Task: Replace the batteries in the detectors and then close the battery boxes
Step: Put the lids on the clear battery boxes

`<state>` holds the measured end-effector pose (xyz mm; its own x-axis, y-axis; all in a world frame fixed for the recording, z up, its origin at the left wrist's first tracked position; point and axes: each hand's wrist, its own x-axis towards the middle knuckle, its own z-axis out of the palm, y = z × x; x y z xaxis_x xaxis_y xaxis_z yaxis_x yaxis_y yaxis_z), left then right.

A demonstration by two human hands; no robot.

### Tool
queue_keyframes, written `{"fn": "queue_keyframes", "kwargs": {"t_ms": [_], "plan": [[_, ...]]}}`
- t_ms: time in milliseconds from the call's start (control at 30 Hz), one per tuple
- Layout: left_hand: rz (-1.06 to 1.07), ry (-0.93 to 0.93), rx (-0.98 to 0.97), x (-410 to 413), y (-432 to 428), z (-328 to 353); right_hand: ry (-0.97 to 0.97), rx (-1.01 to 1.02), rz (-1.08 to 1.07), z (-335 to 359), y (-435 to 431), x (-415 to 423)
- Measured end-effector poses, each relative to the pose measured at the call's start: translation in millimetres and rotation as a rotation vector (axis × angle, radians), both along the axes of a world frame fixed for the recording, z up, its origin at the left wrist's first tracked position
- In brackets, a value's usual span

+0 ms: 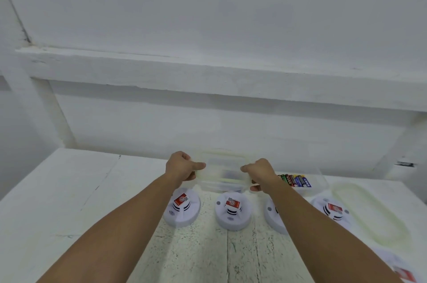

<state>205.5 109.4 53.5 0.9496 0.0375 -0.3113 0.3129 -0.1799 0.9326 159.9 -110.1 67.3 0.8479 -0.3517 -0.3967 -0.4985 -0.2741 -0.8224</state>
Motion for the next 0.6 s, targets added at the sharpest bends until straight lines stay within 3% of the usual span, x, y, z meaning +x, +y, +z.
{"fn": "queue_keyframes", "kwargs": {"t_ms": [600], "plan": [[-0.014, 0.034, 0.030, -1.0, -2.0, -10.3, -0.001, 0.100, 0.010, 1.0, -5.5, 0.9]]}}
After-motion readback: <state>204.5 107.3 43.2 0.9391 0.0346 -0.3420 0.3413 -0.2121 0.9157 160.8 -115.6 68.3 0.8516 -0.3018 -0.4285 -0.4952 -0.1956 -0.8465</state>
